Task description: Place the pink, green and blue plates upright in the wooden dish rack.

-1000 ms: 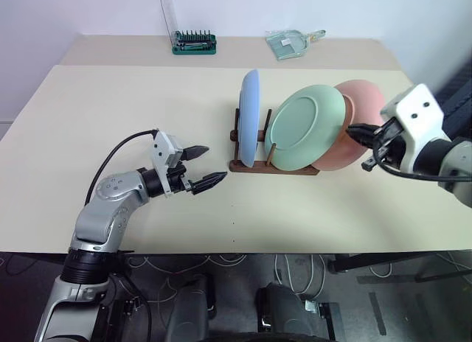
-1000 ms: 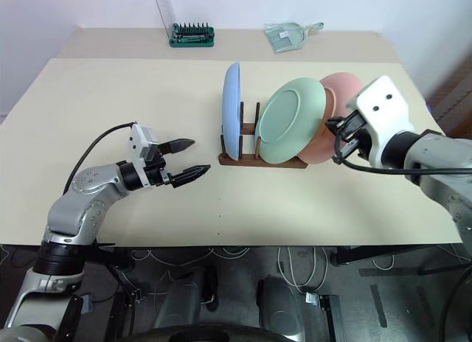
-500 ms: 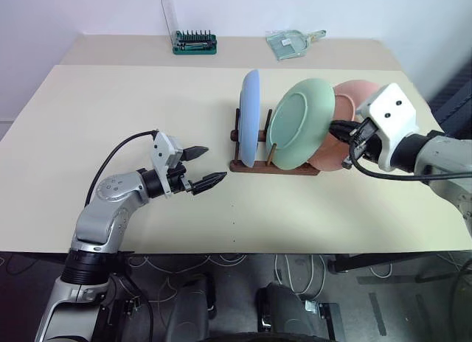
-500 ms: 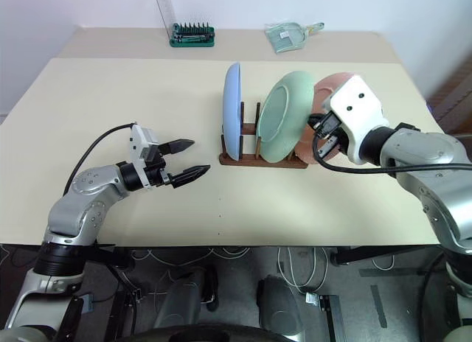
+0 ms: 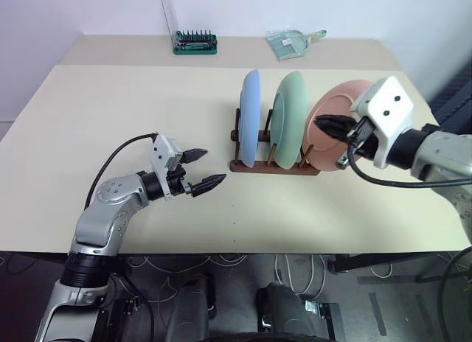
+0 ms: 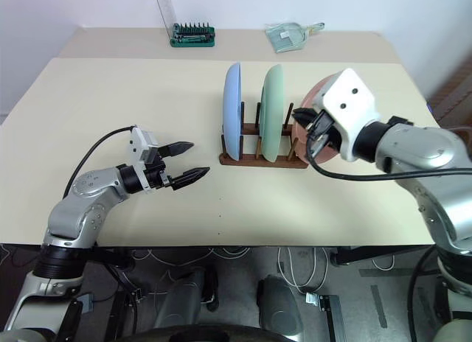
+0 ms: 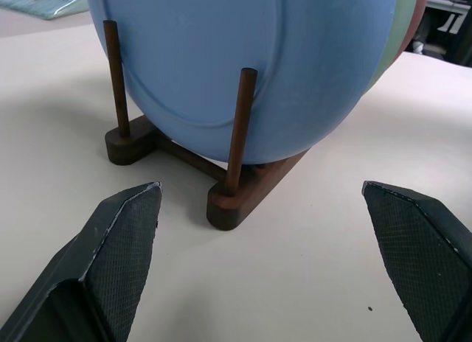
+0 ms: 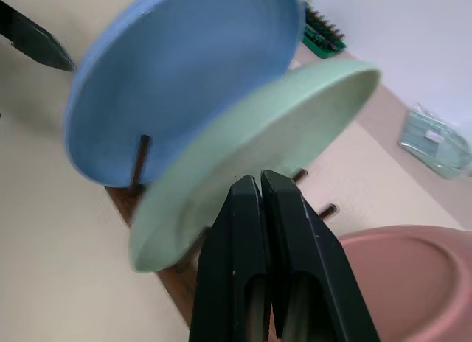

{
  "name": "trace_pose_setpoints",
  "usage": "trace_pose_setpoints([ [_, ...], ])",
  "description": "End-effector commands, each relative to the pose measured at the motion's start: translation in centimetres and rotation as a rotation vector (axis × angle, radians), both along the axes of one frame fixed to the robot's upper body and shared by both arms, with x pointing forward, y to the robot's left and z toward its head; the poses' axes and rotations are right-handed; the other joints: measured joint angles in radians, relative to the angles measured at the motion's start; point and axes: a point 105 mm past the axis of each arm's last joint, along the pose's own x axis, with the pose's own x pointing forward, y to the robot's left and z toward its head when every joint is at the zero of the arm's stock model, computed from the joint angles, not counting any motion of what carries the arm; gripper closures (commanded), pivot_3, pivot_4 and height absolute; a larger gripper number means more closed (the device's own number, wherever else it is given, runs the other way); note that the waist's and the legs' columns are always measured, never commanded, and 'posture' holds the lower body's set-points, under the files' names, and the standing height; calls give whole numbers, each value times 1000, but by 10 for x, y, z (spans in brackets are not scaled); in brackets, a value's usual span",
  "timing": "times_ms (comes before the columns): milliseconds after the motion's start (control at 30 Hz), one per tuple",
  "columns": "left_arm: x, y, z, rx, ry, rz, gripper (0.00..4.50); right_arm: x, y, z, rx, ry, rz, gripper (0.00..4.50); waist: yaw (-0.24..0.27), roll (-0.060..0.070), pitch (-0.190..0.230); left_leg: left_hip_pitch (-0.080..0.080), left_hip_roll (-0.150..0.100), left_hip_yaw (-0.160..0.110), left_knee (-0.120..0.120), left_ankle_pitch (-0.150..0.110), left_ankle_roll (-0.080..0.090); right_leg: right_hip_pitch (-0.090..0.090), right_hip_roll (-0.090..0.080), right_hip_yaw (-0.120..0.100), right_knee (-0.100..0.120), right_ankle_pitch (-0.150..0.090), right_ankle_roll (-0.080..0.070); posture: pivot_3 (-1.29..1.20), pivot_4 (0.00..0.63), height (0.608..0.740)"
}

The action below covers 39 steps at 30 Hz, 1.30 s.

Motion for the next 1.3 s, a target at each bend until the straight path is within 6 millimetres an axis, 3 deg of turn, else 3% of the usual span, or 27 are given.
trace_pose_setpoints([
  [33, -2, -4, 13, -9, -62, -24, 0, -1, -36, 49, -24, -190, -148, 4435, 1, 0, 0, 0, 0, 0, 0, 0, 0, 0, 0, 0, 0, 0, 0, 0, 150, 732],
  [200, -8, -10, 11, 1, -44, -80, 0, 3, -87, 48, -108, -180, -357, 4435, 1, 0, 0, 0, 0, 0, 0, 0, 0, 1, 0, 0, 0, 0, 0, 0, 150, 732],
  [367, -19, -20, 10, 17, -31, -172, 0, 4, -110, 15, -193, -61, -436, 4435, -2, 0, 0, 1, 0, 0, 0, 0, 0, 1, 1, 0, 0, 0, 0, 0, 150, 732],
  [433, -22, -23, 9, 20, -28, -195, 0, 5, -109, 6, -182, -41, -424, 4435, -3, 1, -1, 1, 0, 0, 0, 0, 0, 1, 1, 0, 1, 0, 0, 0, 150, 732],
  [633, -28, -31, 11, 21, -37, -223, 0, 7, -78, -4, -150, -25, -296, 4435, -3, 2, -1, 1, 1, 0, 0, 0, 0, 1, 1, 0, 1, 0, 0, 0, 150, 732],
  [1033, -32, -39, 23, 25, -51, -222, 0, -3, -34, 6, -129, -57, -87, 4435, 0, 2, -1, 1, 0, 0, 1, 0, 0, 1, 1, 0, 1, 0, 0, 0, 150, 732],
  [1300, -32, -42, 25, 17, -41, -215, 0, -1, -41, 7, -132, -66, -124, 4435, -1, 2, -1, 1, 0, 0, 1, 0, 0, 1, 1, 0, 1, 0, 0, 0, 150, 732],
])
